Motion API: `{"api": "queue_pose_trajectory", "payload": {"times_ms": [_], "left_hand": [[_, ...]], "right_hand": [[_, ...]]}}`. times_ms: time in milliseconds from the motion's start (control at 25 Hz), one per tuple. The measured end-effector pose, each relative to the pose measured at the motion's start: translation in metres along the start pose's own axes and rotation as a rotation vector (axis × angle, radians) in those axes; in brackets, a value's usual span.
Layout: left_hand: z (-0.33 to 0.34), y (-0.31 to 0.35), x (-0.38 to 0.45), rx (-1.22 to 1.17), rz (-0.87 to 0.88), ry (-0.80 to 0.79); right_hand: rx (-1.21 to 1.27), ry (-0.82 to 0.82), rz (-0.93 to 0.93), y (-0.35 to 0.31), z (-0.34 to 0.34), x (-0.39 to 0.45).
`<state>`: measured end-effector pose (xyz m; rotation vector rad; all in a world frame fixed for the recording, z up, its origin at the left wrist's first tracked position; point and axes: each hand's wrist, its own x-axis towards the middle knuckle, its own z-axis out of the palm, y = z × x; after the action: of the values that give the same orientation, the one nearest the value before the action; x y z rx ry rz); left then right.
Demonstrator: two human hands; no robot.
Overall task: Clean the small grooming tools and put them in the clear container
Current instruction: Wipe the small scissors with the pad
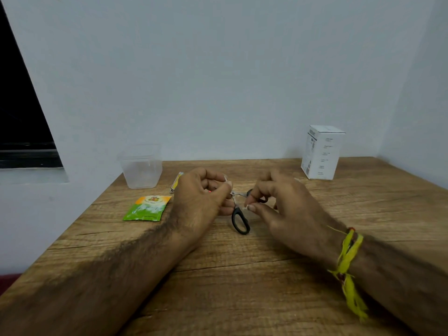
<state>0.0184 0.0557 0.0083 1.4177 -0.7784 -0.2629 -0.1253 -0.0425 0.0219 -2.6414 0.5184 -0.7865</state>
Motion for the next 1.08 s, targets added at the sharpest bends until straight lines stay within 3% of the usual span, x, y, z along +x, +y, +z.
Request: {"api": "queue_pose_trajectory", "payload": {"times_ms": [160,320,560,760,920,1080], "left_hand": [[-0.001,0.003,-0.004,-0.004,0.043,-0.055],[-0.003,0.002,-0.003,-0.023,0.031,-0.102],[-0.005,-0.003,0.001,-0.025,-0.13,-0.265],[-0.003,-0.002,0.001,-0.135,-0.249,-0.14],[0.0,-0.002,0.002,-0.296,-0.314,-0.034],[0.005,-0.006,0.002,-0.245,-0.306,-0.061]], "right_hand": [[-0.02,-0.002,0.009,0.011,-0.001,0.006],[0.232,-0.063,0.128,0.017,0.001,0.011],[0.469,0.036,0.279,0.019,0.0,0.011],[0.391,0.068,0.296,0.006,0.008,0.005],[0.605,0.112,0.403,-0.011,0.022,0.002],[0.832,0.083,0.402,-0.017,0.025,0.002]]}}
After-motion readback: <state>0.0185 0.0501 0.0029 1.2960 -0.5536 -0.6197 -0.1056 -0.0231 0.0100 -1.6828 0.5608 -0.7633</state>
